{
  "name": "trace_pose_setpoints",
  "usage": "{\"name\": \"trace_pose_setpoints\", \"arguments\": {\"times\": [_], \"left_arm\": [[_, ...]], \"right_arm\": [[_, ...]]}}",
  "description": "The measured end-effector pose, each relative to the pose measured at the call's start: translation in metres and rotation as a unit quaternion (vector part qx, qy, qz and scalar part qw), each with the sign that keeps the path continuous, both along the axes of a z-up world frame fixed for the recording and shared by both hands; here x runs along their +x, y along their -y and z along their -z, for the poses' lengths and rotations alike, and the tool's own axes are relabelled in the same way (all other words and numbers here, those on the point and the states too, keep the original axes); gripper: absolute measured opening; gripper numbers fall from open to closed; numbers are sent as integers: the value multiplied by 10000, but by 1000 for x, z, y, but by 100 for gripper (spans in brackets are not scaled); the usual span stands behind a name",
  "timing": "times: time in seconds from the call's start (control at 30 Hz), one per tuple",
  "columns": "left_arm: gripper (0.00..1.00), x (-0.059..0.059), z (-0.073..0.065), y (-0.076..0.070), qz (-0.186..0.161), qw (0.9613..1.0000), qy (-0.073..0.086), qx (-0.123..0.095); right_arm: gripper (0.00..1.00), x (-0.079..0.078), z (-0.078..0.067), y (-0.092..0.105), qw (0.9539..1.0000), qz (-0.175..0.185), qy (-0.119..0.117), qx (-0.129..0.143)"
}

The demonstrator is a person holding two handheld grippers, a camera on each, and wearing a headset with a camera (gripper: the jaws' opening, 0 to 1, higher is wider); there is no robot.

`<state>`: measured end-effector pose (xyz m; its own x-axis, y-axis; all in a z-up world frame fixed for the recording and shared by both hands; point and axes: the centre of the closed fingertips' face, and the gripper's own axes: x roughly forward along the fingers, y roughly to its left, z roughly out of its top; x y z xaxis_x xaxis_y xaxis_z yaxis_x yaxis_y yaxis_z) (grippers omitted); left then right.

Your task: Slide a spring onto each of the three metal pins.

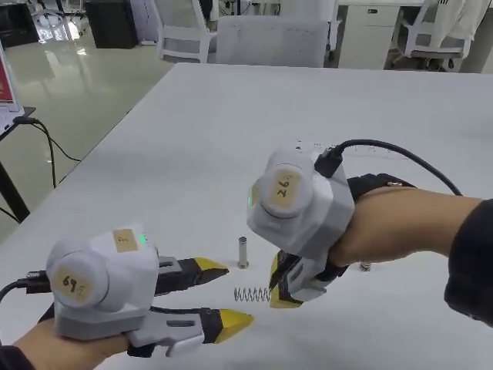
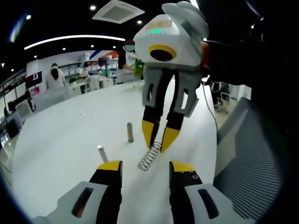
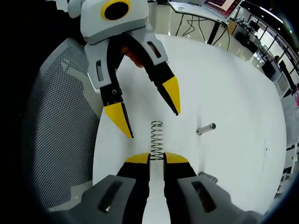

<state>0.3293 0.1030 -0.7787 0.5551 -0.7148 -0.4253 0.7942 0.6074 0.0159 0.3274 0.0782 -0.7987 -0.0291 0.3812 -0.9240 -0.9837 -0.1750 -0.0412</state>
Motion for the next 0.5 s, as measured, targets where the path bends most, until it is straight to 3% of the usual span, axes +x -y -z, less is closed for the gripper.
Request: {"name": "trace_pose_setpoints", "arguments": {"times": [0.5], "left_arm": [[24, -6, -4, 6, 181, 9998, 92, 35]], "right_arm": [[7, -8, -9, -4, 9998, -166, 54, 57]]}}
